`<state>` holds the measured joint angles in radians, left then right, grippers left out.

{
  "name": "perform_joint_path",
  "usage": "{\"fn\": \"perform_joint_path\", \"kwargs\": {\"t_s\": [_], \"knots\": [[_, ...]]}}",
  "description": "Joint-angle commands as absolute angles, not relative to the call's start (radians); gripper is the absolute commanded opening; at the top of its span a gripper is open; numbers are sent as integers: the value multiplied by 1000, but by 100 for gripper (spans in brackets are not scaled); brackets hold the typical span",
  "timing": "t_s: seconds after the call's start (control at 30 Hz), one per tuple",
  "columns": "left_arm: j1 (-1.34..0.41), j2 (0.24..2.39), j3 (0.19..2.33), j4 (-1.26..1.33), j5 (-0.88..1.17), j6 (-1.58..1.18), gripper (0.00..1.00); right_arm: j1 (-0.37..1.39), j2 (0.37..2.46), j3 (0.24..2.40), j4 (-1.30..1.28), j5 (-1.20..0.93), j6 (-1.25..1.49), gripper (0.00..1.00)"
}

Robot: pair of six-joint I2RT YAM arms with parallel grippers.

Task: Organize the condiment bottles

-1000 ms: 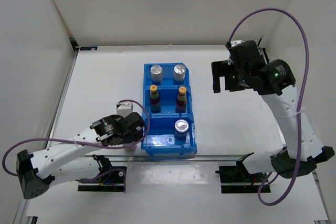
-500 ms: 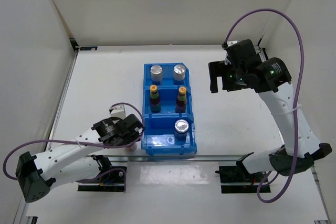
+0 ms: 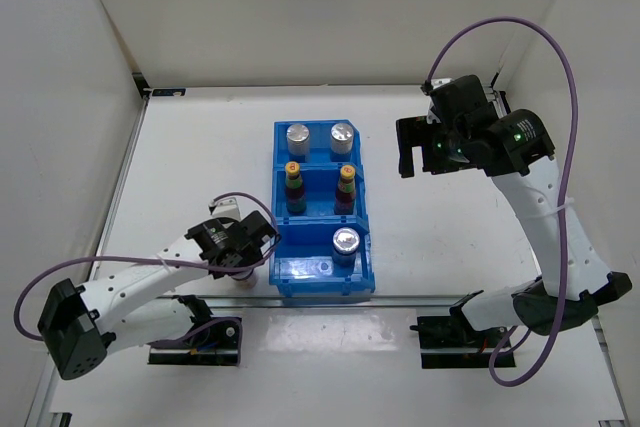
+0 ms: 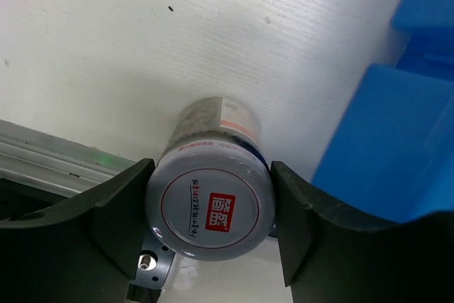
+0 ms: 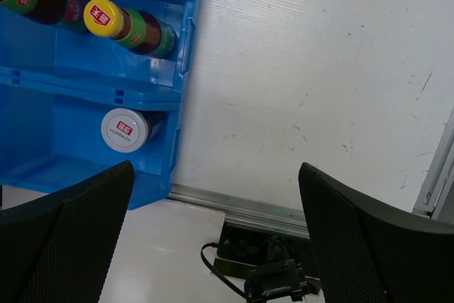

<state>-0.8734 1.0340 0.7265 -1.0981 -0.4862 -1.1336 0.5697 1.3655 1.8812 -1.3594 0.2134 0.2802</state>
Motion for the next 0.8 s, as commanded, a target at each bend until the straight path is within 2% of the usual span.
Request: {"fn": "perform_joint_path", "kwargs": {"t_s": [0.0,0.03,0.07,0.13,0.3,0.47,0.57,0.77], "knots": [[-870,991,727,-1089,-491,-1147,48,568,1364,1898,-1474,209,275,100],[-870,962,739,-1089,-491,-1147,40,568,1364,1898,-1474,209,275,100],[-870,948,750,-1089,-500,-1147,23,568,1364,1898,-1465,209,275,100],[-870,911,806,-1115,-515,-1135,11,568,1364,1898,-1465,209,275,100],[-851,933,1017,-1300,-626,-1092,11,568,1364,1888,-1465,198,275,100],[-851,1038,1287,-1327,-661,-945,11,568,1364,1888,-1465,198,275,100],[-887,1083,1382,-1327,-672,-896,11,568,1364,1879,-1465,207,275,100],[-1008,1186,1416,-1284,-670,-900,11,568,1364,1879,-1465,225,275,100]]}}
